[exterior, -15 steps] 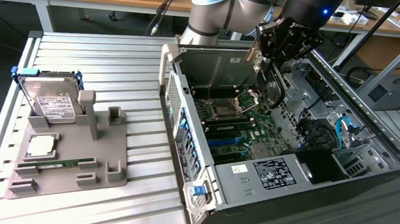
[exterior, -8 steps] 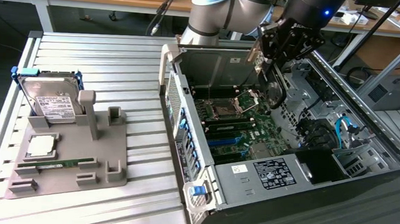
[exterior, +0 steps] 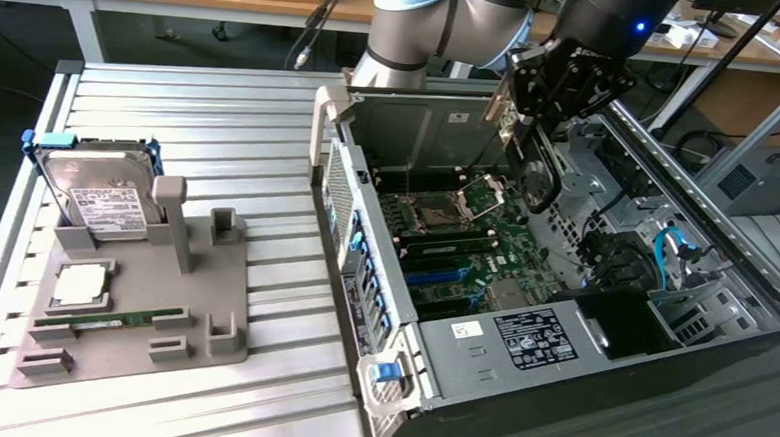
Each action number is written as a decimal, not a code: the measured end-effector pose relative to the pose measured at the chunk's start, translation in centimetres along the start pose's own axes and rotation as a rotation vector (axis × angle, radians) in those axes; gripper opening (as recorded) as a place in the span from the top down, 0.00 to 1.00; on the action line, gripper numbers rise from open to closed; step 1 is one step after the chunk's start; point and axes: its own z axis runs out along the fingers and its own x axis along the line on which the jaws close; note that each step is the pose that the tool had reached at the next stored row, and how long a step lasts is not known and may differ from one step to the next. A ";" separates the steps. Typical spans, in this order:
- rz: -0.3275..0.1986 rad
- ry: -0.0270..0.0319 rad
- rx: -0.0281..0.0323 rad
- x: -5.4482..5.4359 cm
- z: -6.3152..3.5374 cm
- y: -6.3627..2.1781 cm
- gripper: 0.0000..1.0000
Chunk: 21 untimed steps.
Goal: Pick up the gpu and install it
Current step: 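Pick up the gpu and move the gpu toward the slot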
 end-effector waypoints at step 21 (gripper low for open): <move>0.000 0.0000 0.0000 -1.0 0.35 0.05 0.73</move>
